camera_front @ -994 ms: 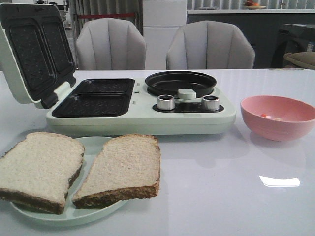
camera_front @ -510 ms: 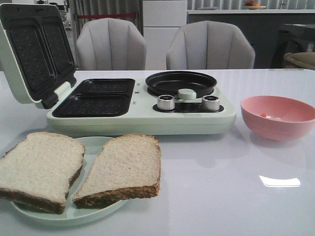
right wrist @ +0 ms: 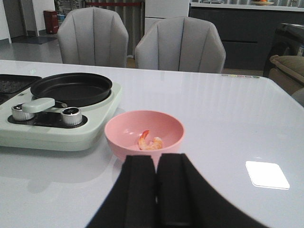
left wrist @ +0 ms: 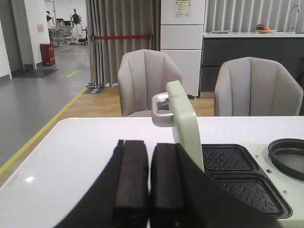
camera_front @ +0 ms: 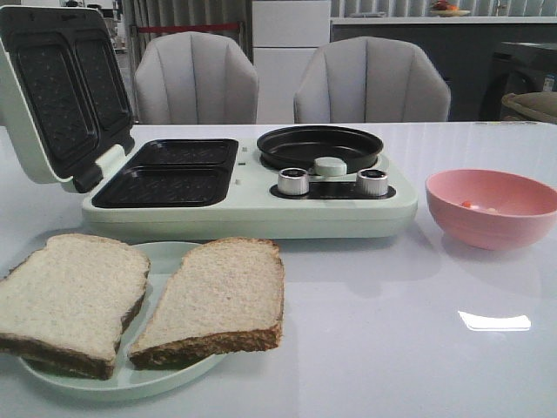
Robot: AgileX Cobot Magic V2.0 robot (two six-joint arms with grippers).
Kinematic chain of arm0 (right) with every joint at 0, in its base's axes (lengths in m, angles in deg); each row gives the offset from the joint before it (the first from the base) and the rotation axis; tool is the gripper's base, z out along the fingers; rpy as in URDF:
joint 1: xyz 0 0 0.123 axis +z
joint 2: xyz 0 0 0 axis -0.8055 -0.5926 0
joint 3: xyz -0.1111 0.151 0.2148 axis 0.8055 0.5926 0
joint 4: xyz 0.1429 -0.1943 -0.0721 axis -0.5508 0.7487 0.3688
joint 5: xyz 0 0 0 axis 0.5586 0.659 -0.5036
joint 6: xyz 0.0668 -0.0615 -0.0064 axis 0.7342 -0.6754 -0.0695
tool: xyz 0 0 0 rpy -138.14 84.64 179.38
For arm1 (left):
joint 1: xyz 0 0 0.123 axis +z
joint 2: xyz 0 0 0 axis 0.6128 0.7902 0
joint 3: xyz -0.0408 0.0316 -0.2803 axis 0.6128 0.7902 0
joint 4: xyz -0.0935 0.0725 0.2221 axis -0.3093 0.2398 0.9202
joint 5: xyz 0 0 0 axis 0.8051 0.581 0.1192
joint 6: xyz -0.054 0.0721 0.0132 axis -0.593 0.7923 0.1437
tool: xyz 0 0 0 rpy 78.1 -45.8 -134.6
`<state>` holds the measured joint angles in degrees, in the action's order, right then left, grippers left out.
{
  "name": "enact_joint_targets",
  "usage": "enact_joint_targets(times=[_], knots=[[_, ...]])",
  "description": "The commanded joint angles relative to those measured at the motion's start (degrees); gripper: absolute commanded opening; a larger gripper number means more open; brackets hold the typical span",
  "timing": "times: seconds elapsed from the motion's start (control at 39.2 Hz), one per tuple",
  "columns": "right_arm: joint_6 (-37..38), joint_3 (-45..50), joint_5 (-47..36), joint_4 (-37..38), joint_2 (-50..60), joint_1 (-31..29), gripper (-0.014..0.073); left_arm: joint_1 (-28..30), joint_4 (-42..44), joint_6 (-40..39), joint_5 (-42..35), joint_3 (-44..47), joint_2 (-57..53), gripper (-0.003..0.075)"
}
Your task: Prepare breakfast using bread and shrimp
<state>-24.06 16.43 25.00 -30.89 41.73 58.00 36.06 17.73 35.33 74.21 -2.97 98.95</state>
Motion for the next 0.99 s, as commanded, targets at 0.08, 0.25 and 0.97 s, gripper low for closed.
enact_joint_targets(times=[0.08, 0.25, 0.97], knots=[[-0.03, -0.66, -4.67, 0.35, 1.1, -0.02, 0.0134, 0.17, -0.39, -0.12, -3.96, -2.1, 1.13, 0.0216], [-0.03, -0.66, -4.67, 0.35, 1.1, -0.02, 0.0134, 0.07, 0.0, -0.12, -3.7, -2.1, 1.13, 0.0482], [-0.03, -0.66, -4.67, 0.35, 1.1, -0.02, 0.0134, 0.07, 1.01, 1.7, -1.02, -2.1, 1.13, 0.0497]])
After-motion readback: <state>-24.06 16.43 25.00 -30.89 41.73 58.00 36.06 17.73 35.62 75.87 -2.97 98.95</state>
